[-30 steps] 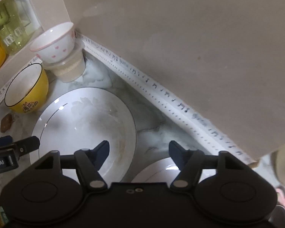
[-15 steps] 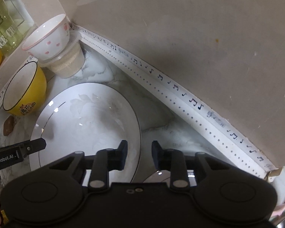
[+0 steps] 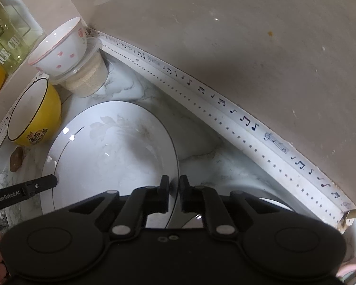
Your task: Organize plates and bowls
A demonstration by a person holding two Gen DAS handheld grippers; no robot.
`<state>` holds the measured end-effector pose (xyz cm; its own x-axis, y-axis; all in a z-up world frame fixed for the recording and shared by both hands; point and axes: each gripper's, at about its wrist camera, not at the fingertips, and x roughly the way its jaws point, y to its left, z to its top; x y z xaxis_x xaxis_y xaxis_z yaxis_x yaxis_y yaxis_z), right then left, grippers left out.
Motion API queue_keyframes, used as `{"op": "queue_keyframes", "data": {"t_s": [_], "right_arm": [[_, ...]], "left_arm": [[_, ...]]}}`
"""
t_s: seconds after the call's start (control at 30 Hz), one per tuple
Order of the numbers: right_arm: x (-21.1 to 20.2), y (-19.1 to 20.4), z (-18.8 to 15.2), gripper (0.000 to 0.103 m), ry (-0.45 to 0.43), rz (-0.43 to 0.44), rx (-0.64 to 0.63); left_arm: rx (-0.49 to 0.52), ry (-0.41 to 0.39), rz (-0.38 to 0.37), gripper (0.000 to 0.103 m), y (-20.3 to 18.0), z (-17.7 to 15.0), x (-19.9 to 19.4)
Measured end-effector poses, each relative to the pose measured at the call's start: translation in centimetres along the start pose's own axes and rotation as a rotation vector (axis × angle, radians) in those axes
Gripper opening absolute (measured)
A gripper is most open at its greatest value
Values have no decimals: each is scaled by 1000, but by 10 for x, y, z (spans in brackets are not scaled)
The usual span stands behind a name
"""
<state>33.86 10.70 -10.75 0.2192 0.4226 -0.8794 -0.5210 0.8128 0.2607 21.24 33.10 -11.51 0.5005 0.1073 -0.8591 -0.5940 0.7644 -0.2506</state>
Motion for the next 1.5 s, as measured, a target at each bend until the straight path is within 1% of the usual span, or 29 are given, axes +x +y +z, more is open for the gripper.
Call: {"op": "queue_keyframes", "data": {"t_s": [0.13,0.4,0.57,0.67,0.8,0.9,1.07,1.27,1.37,1.5], "right_arm": [[0,4,-1,9,-9,-19,-23],[-2,4,-6,8,-19,3,-32],[-8,7,-14,8,-15,29,-31],[-13,10,-23,8,-10,42,-38],[-20,11,-41,7,-6,61,-40],[-30,8,-59,7,2,90,-34],[-48,4,-88,7,1,111,-43],[-72,-7,-122,7,-8,146,-25],[-83,-12,-137,7,-14,156,-19],[-95,-22,-160,7,-22,164,-3]], "left_arm": [[6,-12,16,9,-3,-2,-1],[-23,-23,7,8,7,-10,-7],[-42,-12,1,8,16,-22,-17],[-39,-19,11,8,20,-35,-25],[-51,-20,15,8,25,-56,-39],[-37,-32,21,8,26,-72,-50],[-50,-25,6,8,29,-101,-67],[-43,-35,1,8,24,-137,-95],[-28,-45,11,8,19,-155,-108],[-30,-39,-5,8,16,-177,-120]]}}
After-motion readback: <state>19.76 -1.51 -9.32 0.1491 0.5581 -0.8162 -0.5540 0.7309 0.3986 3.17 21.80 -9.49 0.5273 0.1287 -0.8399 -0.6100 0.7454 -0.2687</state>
